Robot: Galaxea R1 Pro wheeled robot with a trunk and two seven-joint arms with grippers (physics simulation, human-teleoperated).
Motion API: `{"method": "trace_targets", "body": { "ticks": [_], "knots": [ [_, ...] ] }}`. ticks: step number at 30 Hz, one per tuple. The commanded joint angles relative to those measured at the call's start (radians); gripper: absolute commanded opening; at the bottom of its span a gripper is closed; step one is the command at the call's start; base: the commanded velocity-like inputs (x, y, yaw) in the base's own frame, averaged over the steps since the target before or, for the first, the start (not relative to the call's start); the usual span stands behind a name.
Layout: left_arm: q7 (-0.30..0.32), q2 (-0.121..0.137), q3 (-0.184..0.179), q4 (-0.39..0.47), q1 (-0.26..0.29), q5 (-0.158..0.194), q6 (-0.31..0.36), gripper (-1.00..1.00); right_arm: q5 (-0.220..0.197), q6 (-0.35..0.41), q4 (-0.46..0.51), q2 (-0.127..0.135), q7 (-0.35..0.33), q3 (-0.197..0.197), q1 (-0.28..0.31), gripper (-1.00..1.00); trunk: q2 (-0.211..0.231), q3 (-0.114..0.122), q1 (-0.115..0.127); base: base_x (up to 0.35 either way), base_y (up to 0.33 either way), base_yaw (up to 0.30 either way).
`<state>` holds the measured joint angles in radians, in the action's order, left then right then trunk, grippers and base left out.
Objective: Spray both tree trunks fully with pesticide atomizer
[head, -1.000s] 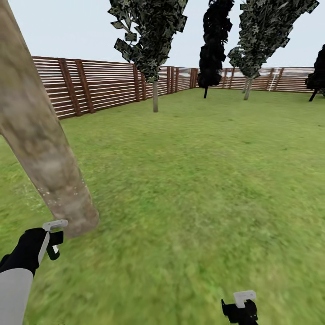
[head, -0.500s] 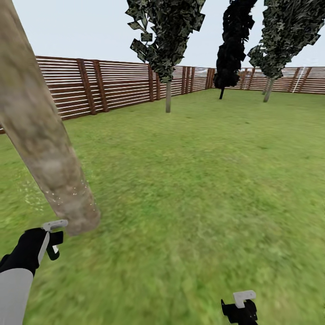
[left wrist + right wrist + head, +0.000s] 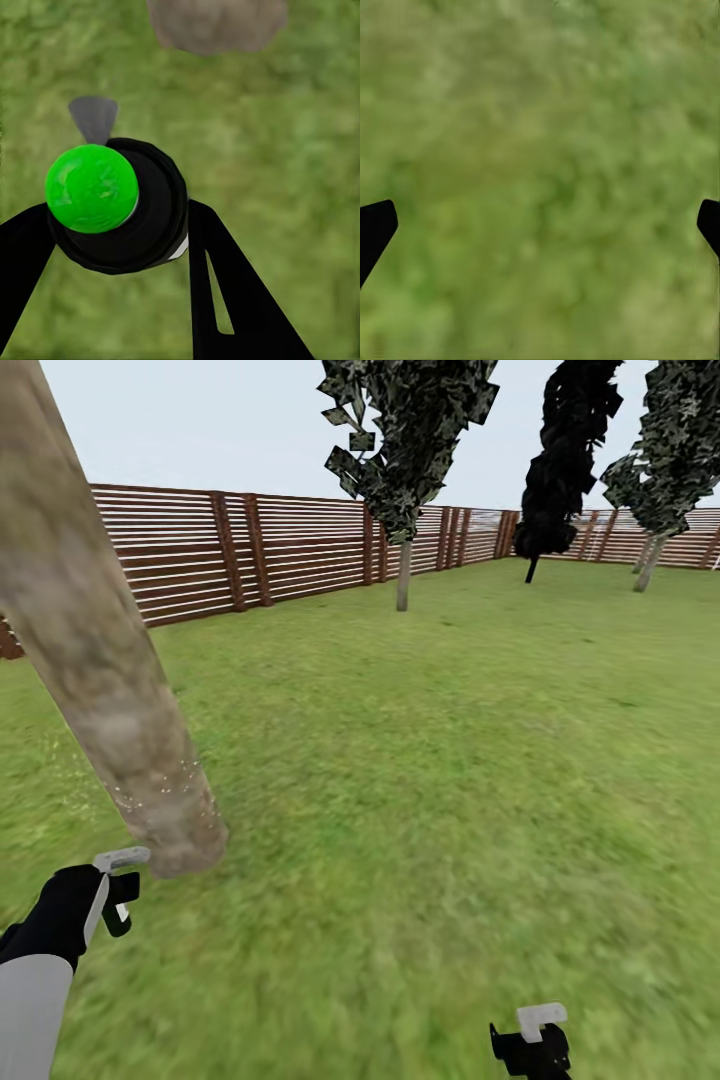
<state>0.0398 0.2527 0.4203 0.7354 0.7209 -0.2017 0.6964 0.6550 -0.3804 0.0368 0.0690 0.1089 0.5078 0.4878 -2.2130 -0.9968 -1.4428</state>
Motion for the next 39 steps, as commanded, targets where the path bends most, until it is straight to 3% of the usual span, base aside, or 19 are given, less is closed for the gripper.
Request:
{"method": "trace_targets", "body": {
  "ticks": [1,17,23,25,27,30,31,36,39],
  "knots": [
    [0.0,0.0,0.0,0.0,0.0,-0.001,0.0,-1.0,0.0,0.0,0.0,0.0,0.0,0.0,0.0,1.0,0.0,0.0,0.0,0.243,-0.225,0.265],
    [0.0,-0.003,-0.002,-0.001,-0.001,0.008,-0.002,-1.0,0.0,0.0,0.0,0.0,0.0,0.0,0.0,1.0,0.0,0.0,0.0,0.224,-0.234,0.265],
    [0.002,-0.024,-0.003,0.013,0.0,0.01,-0.002,-1.0,-0.001,0.0,0.001,0.006,0.0,0.001,0.0,1.0,0.0,0.0,0.0,0.075,-0.244,0.071],
    [0.013,-0.03,-0.005,0.073,0.003,0.011,0.013,-1.0,-0.001,0.0,0.001,0.007,0.001,0.001,0.0,1.0,0.0,0.0,0.0,0.001,-0.023,0.0],
    [0.015,-0.026,-0.007,0.101,0.02,0.005,0.074,-1.0,-0.002,0.0,0.002,0.007,0.001,0.001,0.0,1.0,0.0,0.0,0.0,0.0,-0.002,0.0],
    [0.011,-0.018,-0.033,0.105,0.1,0.001,0.162,-1.0,-0.002,0.0,0.002,0.006,0.0,0.001,0.0,1.0,0.0,0.0,0.0,0.0,0.0,0.0],
    [0.009,-0.006,-0.057,0.104,0.106,-0.002,0.168,-1.0,-0.002,0.0,0.002,0.005,0.0,0.001,0.0,1.0,0.0,0.0,0.0,0.0,0.0,0.0],
    [0.01,-0.001,-0.063,0.105,0.098,-0.04,0.161,-1.0,-0.002,0.0,0.002,0.005,0.001,0.001,0.0,1.0,0.0,0.0,0.0,0.032,-0.001,0.231],
    [0.011,-0.003,-0.135,0.106,0.1,-0.042,0.168,-1.0,-0.002,0.0,0.002,0.005,0.0,0.001,0.0,1.0,0.0,0.0,0.0,0.262,-0.092,0.193]
  ]
}}
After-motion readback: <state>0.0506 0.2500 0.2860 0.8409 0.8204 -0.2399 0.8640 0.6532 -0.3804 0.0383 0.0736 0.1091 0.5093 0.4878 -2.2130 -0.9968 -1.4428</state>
